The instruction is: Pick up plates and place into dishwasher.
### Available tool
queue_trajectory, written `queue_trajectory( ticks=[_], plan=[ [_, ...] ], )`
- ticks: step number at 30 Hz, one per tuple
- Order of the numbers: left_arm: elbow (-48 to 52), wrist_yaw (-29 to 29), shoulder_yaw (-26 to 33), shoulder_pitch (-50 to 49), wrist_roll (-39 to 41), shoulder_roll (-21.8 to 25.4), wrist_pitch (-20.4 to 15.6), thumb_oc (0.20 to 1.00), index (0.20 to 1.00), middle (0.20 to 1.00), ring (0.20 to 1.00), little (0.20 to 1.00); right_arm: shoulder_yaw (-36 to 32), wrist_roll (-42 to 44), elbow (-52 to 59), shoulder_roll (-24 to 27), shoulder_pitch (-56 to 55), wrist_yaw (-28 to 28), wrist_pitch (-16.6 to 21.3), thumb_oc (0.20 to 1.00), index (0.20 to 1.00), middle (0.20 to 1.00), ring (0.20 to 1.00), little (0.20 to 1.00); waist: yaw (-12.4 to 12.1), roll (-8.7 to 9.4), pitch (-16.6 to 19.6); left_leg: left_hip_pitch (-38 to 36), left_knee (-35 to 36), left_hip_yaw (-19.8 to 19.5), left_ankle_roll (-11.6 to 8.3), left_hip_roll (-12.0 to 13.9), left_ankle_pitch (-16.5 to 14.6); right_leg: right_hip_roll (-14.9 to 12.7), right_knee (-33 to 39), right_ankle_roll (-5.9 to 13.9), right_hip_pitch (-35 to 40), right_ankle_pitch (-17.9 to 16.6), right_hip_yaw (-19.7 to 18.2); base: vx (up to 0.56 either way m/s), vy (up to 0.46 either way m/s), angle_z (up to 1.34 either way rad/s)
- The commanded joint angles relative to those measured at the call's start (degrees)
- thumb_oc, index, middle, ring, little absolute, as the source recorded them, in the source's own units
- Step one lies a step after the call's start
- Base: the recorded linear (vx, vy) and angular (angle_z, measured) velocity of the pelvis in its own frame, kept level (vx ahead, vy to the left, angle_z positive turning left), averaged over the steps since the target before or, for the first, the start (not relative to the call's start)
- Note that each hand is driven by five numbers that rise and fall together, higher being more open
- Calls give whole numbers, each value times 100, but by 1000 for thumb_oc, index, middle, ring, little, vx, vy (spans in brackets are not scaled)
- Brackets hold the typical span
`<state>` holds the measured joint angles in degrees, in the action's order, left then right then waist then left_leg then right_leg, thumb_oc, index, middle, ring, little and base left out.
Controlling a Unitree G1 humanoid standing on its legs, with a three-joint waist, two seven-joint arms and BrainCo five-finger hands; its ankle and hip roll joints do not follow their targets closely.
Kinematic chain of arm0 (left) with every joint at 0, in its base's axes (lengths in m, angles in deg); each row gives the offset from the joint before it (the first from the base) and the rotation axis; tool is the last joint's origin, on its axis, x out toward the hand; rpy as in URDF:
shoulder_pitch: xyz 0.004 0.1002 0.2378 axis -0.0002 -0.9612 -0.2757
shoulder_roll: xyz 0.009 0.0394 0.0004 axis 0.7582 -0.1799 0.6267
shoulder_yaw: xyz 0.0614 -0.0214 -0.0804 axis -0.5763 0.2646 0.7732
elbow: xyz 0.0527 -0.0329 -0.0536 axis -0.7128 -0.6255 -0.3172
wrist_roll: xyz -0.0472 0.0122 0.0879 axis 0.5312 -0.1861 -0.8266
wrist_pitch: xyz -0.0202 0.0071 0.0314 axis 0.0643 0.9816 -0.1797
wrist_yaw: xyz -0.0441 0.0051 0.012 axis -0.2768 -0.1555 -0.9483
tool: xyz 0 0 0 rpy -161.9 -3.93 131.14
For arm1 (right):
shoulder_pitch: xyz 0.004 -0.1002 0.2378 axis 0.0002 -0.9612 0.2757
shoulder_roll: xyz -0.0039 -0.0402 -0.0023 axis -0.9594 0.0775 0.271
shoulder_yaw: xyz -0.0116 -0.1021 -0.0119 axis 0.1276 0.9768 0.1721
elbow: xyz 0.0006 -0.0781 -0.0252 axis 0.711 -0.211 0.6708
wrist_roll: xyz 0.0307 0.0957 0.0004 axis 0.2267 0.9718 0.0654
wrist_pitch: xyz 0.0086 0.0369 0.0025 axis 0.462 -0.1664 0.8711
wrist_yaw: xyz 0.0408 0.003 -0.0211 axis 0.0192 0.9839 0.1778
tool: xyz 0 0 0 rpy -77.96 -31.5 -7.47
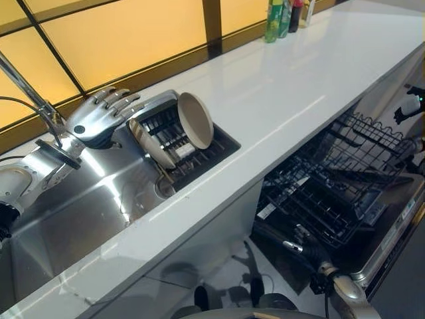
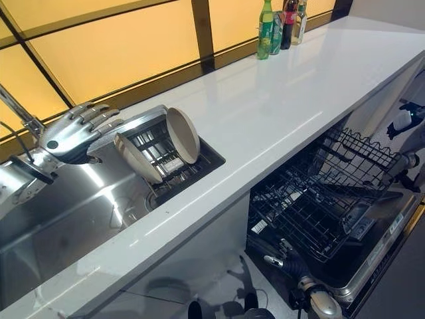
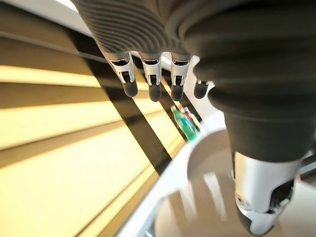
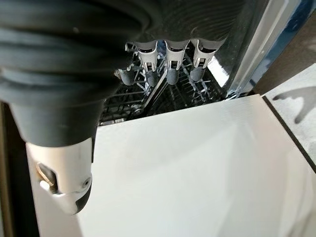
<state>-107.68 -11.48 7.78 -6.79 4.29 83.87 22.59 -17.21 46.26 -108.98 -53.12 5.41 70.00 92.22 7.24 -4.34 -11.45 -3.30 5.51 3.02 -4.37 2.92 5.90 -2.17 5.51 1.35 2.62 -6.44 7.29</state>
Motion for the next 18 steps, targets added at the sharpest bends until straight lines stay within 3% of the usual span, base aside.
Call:
queue_trajectory(
  ticks=[1, 4, 18],
  plan=[
    [-334, -31, -77, 841, 173, 10, 291, 1000, 1000, 1000, 1000, 1000, -76, 132, 591, 224, 330, -29, 191, 1000, 1000, 1000, 1000, 1000, 131, 71, -493, 110, -101, 279, 413, -595, -654, 174, -282, 425, -247, 575, -167, -32, 17, -7],
    [-453, -14, -135, 943, 171, -34, 305, 1000, 1000, 1000, 1000, 1000, -98, 131, 572, 223, 353, -9, 230, 1000, 1000, 1000, 1000, 1000, 155, 101, -586, 161, -104, 292, 423, -592, -643, 190, -301, 428, -321, 557, -196, -33, 18, -4],
    [-847, -1362, -704, 1503, 238, -245, 425, 1000, 1000, 1000, 1000, 1000, -116, 246, 581, 222, 608, -153, 340, 1000, 1000, 1000, 1000, 1000, 178, 247, -1008, 453, -92, 329, 437, -590, -562, 216, -357, 477, -655, 465, -193, -57, 3, -5]
  ],
)
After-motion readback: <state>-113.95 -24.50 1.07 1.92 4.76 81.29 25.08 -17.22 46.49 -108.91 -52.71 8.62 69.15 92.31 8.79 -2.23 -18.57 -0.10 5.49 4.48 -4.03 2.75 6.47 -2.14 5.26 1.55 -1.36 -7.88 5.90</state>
